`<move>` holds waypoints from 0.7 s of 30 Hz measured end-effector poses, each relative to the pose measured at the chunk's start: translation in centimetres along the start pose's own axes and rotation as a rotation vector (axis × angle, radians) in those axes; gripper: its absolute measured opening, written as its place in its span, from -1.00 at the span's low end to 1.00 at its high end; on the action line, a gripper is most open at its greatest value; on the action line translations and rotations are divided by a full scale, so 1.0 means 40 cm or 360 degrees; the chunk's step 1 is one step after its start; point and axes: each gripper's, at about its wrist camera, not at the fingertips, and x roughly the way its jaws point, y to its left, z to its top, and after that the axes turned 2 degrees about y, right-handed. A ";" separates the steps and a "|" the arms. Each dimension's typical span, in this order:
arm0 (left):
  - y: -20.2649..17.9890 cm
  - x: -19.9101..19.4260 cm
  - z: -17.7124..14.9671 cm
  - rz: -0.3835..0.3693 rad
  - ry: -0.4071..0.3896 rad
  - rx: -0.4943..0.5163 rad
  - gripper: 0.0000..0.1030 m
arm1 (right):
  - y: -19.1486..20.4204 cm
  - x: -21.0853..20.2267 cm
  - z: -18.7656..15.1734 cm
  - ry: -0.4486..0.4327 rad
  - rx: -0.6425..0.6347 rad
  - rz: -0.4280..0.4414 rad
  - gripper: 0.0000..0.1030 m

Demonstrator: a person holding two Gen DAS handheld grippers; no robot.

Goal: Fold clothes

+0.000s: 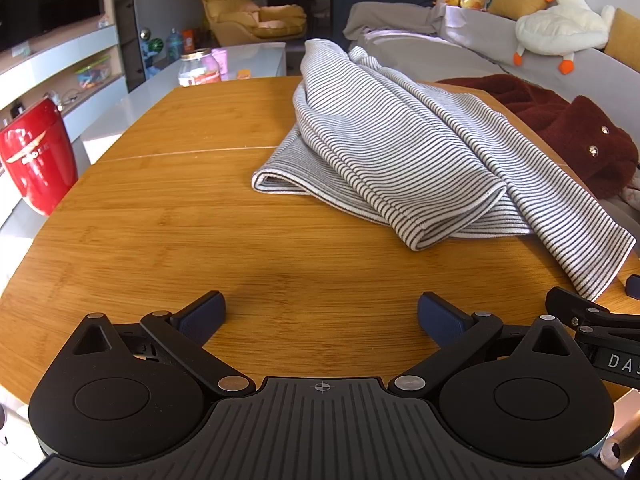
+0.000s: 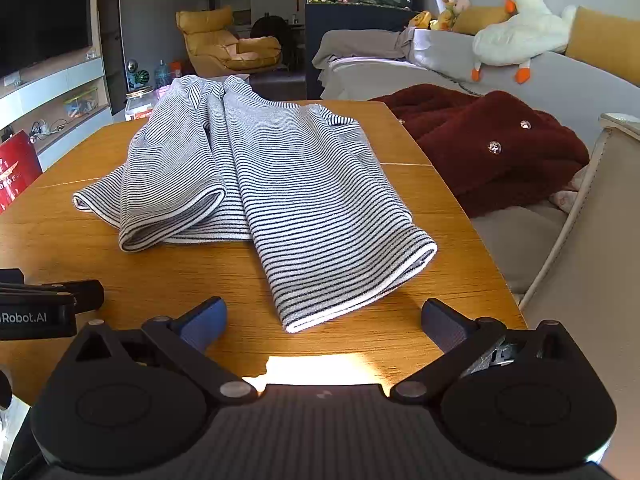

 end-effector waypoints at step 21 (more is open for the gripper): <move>0.000 0.002 0.001 0.0002 -0.0035 -0.0002 1.00 | -0.003 -0.003 -0.005 -0.0015 -0.0014 0.0023 1.00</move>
